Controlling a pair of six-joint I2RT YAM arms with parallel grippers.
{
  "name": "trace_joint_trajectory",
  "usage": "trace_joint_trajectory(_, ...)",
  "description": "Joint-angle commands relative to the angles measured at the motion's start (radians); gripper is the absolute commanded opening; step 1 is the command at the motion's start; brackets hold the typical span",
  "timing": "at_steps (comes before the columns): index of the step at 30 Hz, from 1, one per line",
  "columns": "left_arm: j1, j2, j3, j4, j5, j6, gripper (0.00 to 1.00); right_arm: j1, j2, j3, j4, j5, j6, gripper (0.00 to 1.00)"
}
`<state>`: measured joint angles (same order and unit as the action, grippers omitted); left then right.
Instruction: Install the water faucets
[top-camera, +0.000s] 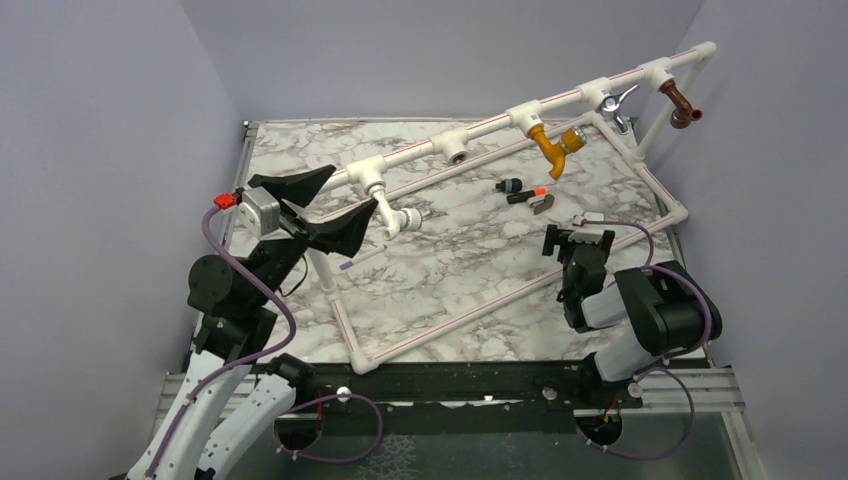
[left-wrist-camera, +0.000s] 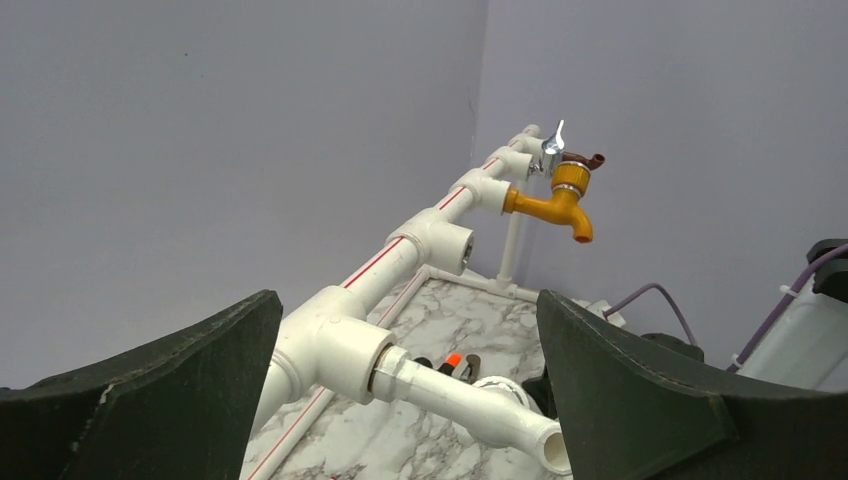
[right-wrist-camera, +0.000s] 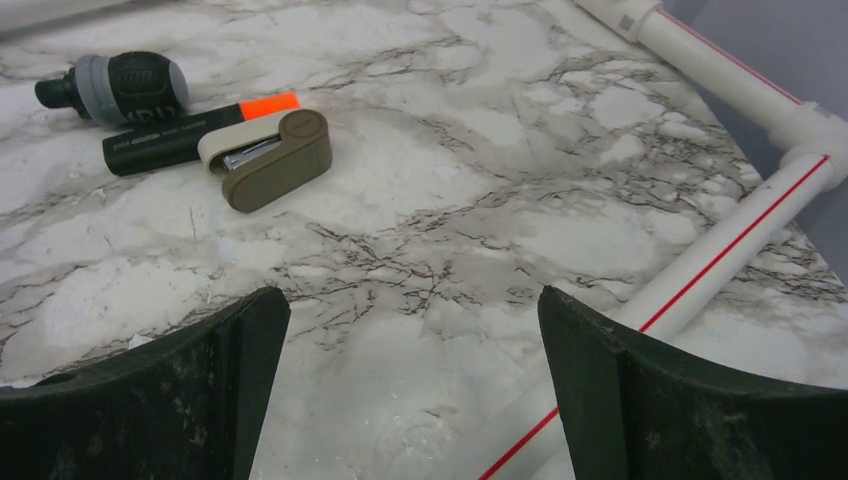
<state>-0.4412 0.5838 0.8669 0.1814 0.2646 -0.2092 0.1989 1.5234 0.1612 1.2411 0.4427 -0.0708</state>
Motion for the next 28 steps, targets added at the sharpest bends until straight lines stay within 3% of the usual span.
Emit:
trace_joint_trajectory(1,-0.007,-0.011,-0.033,0.087,0.052,-0.012,0.99,-0.029,0.049,0.032,0.097,-0.135,-0.007,1.00)
trace_joint_trajectory(3,-0.010,-0.020,-0.055,0.098,0.060,-0.014,0.99,-0.044,0.128,0.040,0.192,-0.165,-0.032,1.00)
trace_joint_trajectory(4,-0.013,-0.026,-0.070,0.106,0.062,-0.015,0.99,-0.045,0.124,0.046,0.178,-0.164,-0.026,1.00)
trace_joint_trajectory(5,-0.018,-0.034,-0.086,0.112,0.064,-0.011,0.99,-0.046,0.086,0.063,0.062,-0.169,-0.003,1.00)
trace_joint_trajectory(8,-0.024,-0.056,-0.123,0.124,0.059,-0.005,0.99,-0.062,0.119,0.042,0.169,-0.172,-0.019,1.00)
trace_joint_trajectory(11,-0.032,-0.082,-0.138,0.131,0.056,-0.012,0.99,-0.063,0.089,0.083,0.035,-0.165,0.014,1.00)
trace_joint_trajectory(14,-0.037,-0.105,-0.168,0.145,0.047,-0.015,0.99,-0.066,0.109,0.061,0.118,-0.156,0.006,1.00)
trace_joint_trajectory(28,-0.048,-0.214,-0.223,0.156,0.007,0.004,0.99,-0.070,0.098,0.082,0.054,-0.159,0.022,1.00)
